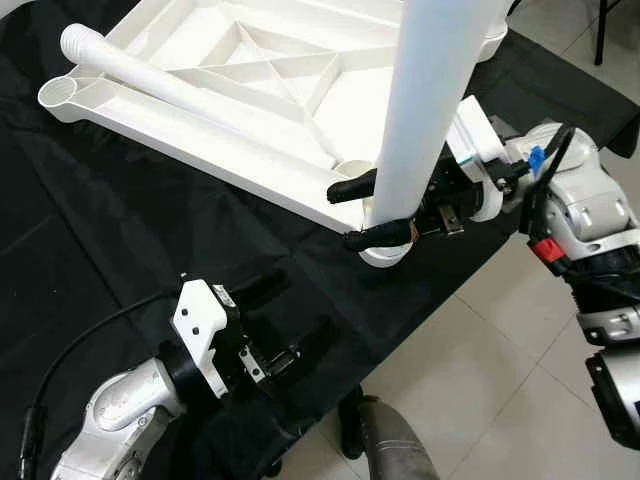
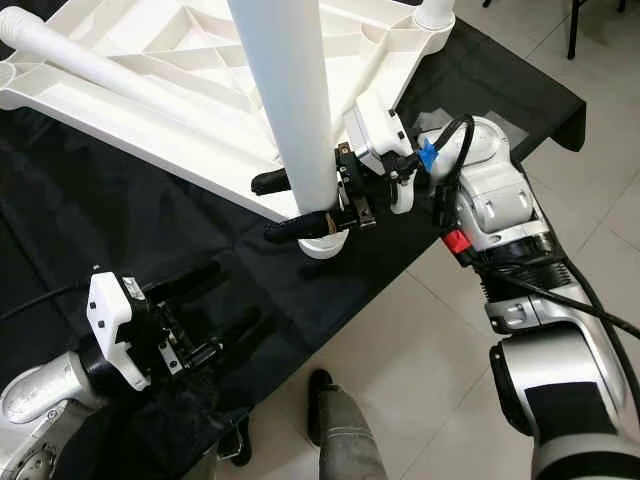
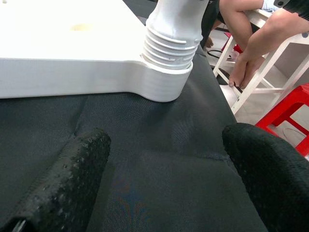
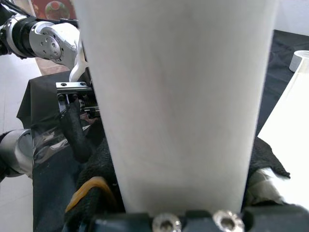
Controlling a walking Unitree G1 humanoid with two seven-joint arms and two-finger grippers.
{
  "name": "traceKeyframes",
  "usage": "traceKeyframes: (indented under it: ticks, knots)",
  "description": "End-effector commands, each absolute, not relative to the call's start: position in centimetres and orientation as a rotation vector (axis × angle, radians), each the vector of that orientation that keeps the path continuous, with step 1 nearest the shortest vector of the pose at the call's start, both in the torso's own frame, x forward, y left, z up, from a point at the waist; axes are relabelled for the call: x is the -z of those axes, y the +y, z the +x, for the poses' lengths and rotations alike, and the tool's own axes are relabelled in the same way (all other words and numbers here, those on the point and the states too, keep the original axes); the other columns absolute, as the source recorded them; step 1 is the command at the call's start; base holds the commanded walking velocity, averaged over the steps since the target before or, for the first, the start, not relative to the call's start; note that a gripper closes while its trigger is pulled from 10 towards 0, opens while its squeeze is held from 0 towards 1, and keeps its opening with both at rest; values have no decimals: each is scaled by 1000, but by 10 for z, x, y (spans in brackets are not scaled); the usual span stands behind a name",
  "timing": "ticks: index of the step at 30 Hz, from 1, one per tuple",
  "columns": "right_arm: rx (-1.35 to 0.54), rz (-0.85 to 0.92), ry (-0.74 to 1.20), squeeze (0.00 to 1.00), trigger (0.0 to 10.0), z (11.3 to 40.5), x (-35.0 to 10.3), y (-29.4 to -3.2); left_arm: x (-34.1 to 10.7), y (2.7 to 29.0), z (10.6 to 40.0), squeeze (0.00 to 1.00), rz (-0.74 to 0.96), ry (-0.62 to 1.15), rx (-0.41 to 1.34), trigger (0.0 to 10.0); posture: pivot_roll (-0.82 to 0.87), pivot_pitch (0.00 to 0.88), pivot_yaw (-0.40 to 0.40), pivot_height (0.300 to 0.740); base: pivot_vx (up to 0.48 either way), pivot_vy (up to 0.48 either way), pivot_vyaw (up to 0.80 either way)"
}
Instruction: Building children table
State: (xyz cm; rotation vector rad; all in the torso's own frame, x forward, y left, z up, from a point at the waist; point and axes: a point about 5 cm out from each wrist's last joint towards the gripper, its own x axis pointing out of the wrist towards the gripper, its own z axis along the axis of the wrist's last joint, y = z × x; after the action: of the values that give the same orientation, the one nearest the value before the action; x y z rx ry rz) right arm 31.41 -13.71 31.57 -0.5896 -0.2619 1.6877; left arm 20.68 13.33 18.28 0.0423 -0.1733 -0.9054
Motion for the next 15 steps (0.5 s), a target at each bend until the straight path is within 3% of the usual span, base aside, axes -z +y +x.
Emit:
traceKeyframes:
  ticks: [1,15]
  knots:
    - [-1704,-547,-220,0,10000,312,-302,-137,-179,133,202,0,44,-156,921,10000,-13,420,9,740,0,0,0]
    - [-1633,-510,-196,0,10000,310,-293,-145,-179,133,202,0,42,-154,924,10000,-20,417,5,740,0,0,0]
